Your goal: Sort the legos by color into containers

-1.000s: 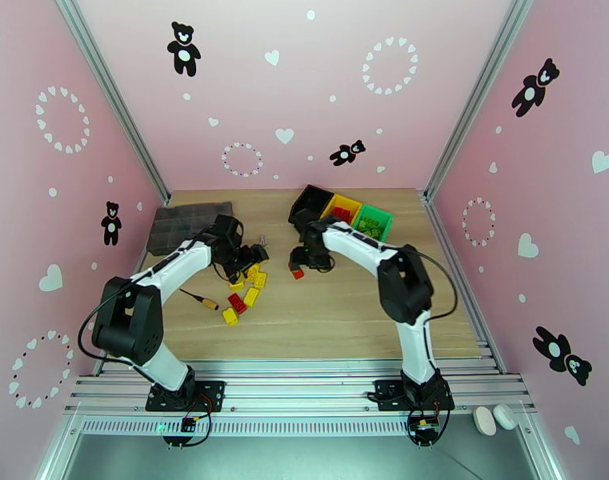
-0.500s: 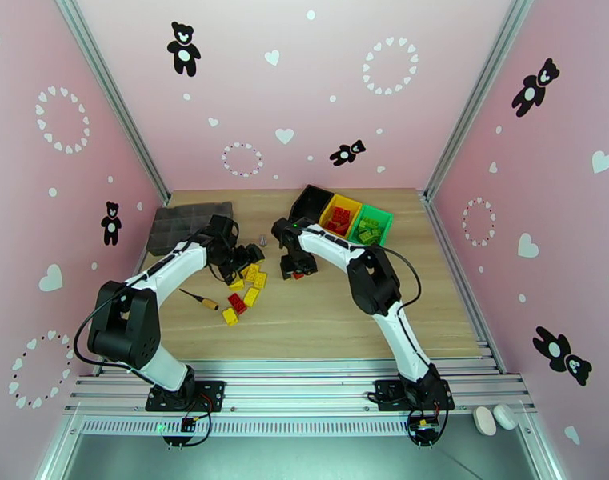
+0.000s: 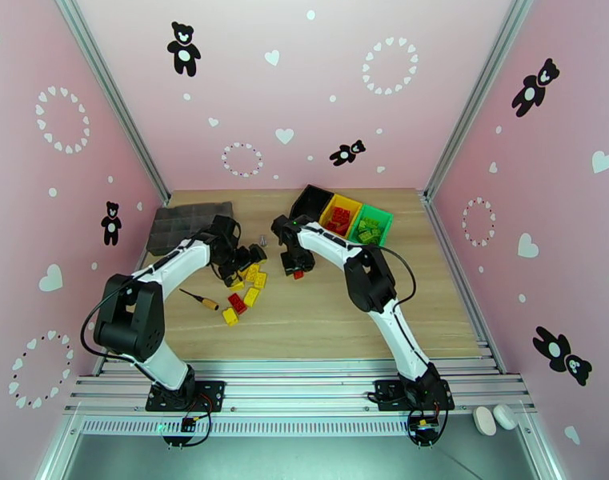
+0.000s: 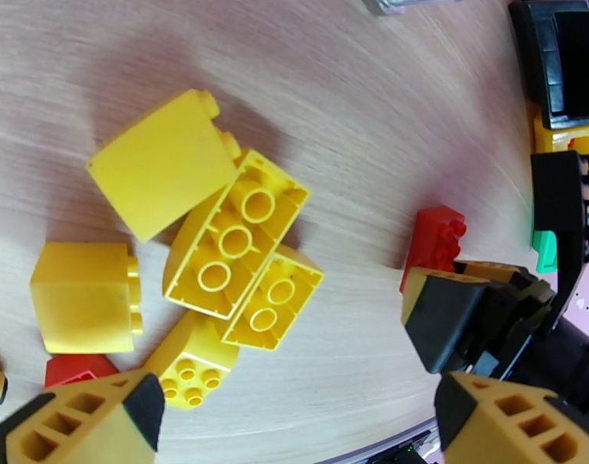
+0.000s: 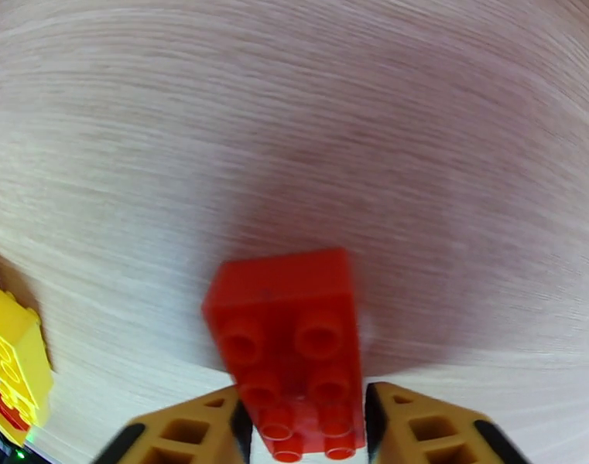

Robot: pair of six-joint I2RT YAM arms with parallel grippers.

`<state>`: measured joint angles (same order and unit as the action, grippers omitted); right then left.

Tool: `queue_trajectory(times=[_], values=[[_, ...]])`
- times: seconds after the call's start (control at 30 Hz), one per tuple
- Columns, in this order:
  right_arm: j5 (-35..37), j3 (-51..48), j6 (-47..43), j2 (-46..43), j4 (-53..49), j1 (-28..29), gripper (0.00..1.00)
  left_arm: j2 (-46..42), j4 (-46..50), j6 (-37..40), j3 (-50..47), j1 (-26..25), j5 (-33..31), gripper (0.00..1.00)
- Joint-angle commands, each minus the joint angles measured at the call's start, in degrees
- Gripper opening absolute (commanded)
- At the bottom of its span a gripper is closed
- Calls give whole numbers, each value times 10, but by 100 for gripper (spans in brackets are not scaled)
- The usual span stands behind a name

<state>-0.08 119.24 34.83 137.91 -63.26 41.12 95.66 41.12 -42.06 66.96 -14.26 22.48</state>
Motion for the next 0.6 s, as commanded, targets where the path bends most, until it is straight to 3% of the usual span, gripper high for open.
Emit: queue_trajectory(times=[0.0,0.57], values=[[-7,14,0,0,-5,-9,32,18,-3,-2,29,4,15,98],[-94,-43,49,-108,73,-131,26,204,-81,-66,256,-63,147,96]])
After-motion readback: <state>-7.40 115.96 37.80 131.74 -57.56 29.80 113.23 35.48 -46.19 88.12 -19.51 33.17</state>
